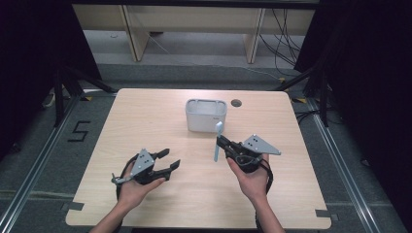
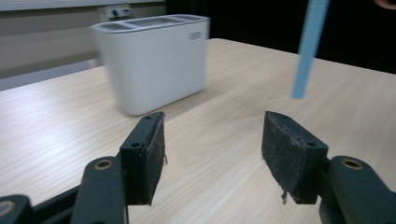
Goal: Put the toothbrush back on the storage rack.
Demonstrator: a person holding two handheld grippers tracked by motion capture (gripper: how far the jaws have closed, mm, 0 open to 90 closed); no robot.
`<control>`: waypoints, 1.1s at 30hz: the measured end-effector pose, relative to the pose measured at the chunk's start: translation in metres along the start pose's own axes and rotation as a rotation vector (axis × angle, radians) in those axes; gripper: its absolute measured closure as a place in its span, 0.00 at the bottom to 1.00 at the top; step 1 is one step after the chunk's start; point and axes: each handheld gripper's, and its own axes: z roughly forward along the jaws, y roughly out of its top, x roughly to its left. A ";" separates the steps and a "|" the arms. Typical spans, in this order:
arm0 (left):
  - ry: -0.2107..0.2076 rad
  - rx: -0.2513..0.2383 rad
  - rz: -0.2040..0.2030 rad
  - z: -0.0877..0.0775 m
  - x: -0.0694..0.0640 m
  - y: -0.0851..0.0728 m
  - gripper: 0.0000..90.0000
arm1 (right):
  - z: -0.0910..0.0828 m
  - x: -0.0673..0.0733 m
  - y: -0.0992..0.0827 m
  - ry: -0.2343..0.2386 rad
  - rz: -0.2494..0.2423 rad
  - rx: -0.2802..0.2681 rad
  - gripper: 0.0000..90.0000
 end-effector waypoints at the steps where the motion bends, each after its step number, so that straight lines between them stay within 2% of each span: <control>1: 0.018 -0.003 -0.010 -0.004 0.004 -0.002 0.43 | 0.000 -0.001 0.000 -0.008 -0.009 -0.004 0.95; 2: 0.026 -0.011 -0.020 -0.007 0.007 -0.005 0.43 | -0.001 -0.001 0.001 -0.007 -0.001 -0.004 0.95; 3: 0.040 -0.004 -0.027 -0.010 0.010 -0.007 0.43 | -0.002 -0.004 0.002 -0.028 -0.026 -0.011 0.95; 4: 0.042 -0.015 -0.032 -0.012 0.012 -0.009 0.43 | -0.002 -0.003 0.002 -0.023 0.001 0.000 0.95; 6: 0.064 -0.006 -0.043 -0.017 0.016 -0.013 0.43 | -0.002 -0.005 0.002 -0.025 -0.010 -0.013 0.95; 8: 0.074 -0.020 -0.059 -0.020 0.021 -0.018 0.43 | -0.004 -0.005 0.004 -0.036 0.003 -0.004 0.95; 9: 0.089 -0.007 -0.065 -0.023 0.022 -0.020 0.43 | -0.004 -0.005 0.004 -0.036 0.003 -0.004 0.95; 10: 0.103 -0.006 -0.065 -0.024 0.023 -0.022 0.43 | -0.003 -0.007 0.005 -0.026 -0.009 -0.015 0.95; 11: 0.111 -0.008 -0.065 -0.026 0.024 -0.023 0.43 | -0.005 -0.008 0.006 -0.041 -0.019 -0.017 0.95; 15: 0.138 -0.016 -0.065 -0.028 0.027 -0.027 0.43 | -0.006 -0.010 0.008 -0.048 -0.012 -0.025 0.95; 17: 0.143 -0.018 -0.074 -0.029 0.027 -0.029 0.43 | -0.007 -0.011 0.009 -0.049 -0.005 -0.023 0.95; 18: 0.139 -0.037 -0.078 -0.027 0.028 -0.030 0.43 | -0.008 -0.011 0.010 -0.059 0.006 -0.023 0.95; 19: 0.147 -0.025 -0.076 -0.029 0.027 -0.029 0.42 | -0.008 -0.014 0.011 -0.069 -0.024 -0.037 0.95; 23: 0.155 -0.035 -0.076 -0.030 0.027 -0.030 0.42 | -0.009 -0.014 0.012 -0.069 -0.004 -0.029 0.95; 24: 0.157 -0.037 -0.076 -0.030 0.027 -0.030 0.42 | -0.009 -0.016 0.013 -0.078 -0.025 -0.036 0.95; 26: 0.161 -0.040 -0.070 -0.030 0.026 -0.030 0.42 | -0.011 -0.015 0.015 -0.091 0.010 -0.027 0.95; 27: 0.162 -0.037 -0.065 -0.030 0.026 -0.030 0.42 | -0.010 -0.018 0.017 -0.087 -0.011 -0.043 0.95; 30: 0.167 -0.038 -0.056 -0.030 0.025 -0.030 0.42 | -0.010 -0.018 0.018 -0.101 -0.007 -0.046 0.95; 31: 0.170 -0.039 -0.053 -0.030 0.024 -0.030 0.42 | -0.011 -0.020 0.019 -0.096 -0.020 -0.038 0.95; 33: 0.171 -0.041 -0.050 -0.030 0.024 -0.030 0.42 | -0.009 -0.022 0.021 -0.108 -0.029 -0.059 0.95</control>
